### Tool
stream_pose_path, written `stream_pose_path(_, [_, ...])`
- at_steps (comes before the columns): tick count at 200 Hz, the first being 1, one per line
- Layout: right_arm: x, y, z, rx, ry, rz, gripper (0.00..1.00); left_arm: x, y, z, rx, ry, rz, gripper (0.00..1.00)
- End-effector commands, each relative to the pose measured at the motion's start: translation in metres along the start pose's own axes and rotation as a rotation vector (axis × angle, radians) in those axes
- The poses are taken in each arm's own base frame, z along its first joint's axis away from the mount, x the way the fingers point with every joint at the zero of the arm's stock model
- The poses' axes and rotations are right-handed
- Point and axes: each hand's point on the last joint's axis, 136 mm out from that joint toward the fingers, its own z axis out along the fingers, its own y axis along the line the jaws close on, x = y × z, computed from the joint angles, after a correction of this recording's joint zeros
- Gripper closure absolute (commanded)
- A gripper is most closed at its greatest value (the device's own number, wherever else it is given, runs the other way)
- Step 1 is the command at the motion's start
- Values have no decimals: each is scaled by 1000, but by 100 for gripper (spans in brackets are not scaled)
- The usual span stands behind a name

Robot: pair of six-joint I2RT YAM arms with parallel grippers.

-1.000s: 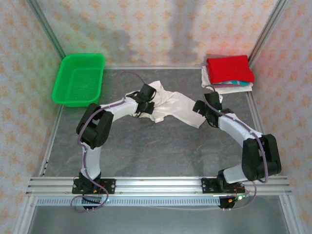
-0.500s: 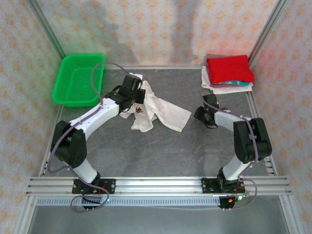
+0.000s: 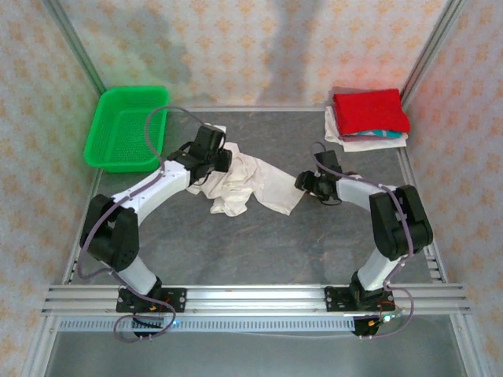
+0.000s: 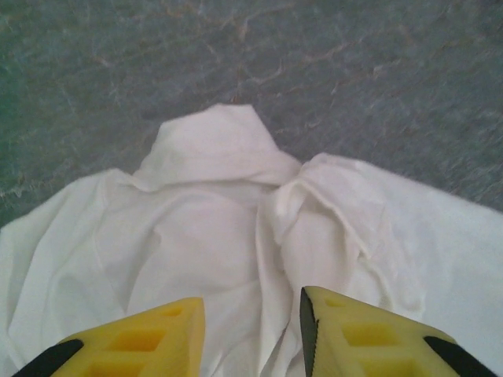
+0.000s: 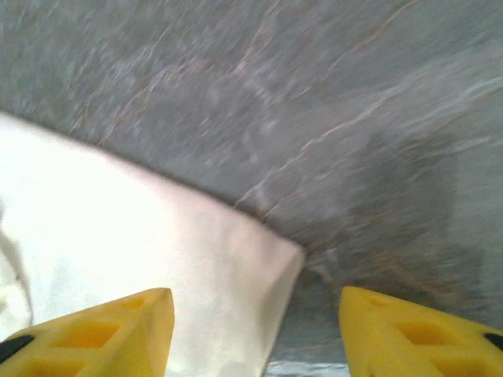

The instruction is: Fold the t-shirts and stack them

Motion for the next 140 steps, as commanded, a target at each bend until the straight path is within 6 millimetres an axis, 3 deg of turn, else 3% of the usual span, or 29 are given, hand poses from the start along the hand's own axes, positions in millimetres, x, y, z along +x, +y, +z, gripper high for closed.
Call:
stream_pose_path(1, [-1, 9, 7, -23, -2, 5, 42, 16, 2, 14, 10, 50, 0, 53])
stream_pose_path(15, [1, 11, 12, -26, 8, 4, 42, 22, -8, 17, 60, 72, 20, 41])
stream_pose_path(31, [1, 12, 16, -19, 14, 0, 44, 30, -19, 18, 107, 94, 46, 38])
stream_pose_path(52, [-3, 10, 20, 0, 2, -2, 50, 49, -27, 18, 107, 122, 105, 38])
stream_pose_path(81, [-10, 7, 20, 21, -39, 1, 64, 71, -12, 25, 34, 145, 113, 46])
stream_pose_path(108, [-16, 10, 18, 18, -55, -17, 87, 74, -5, 31, 17, 132, 103, 69])
stream_pose_path(122, [-21, 12, 16, 18, -61, -26, 92, 68, -4, 32, 19, 118, 85, 80])
stream_pose_path(136, [-25, 14, 12, 19, -70, -36, 95, 58, 2, 28, 8, 94, 47, 99])
stream_pose_path(140, [-27, 14, 10, 20, -77, -38, 96, 54, 4, 26, 5, 84, 33, 100])
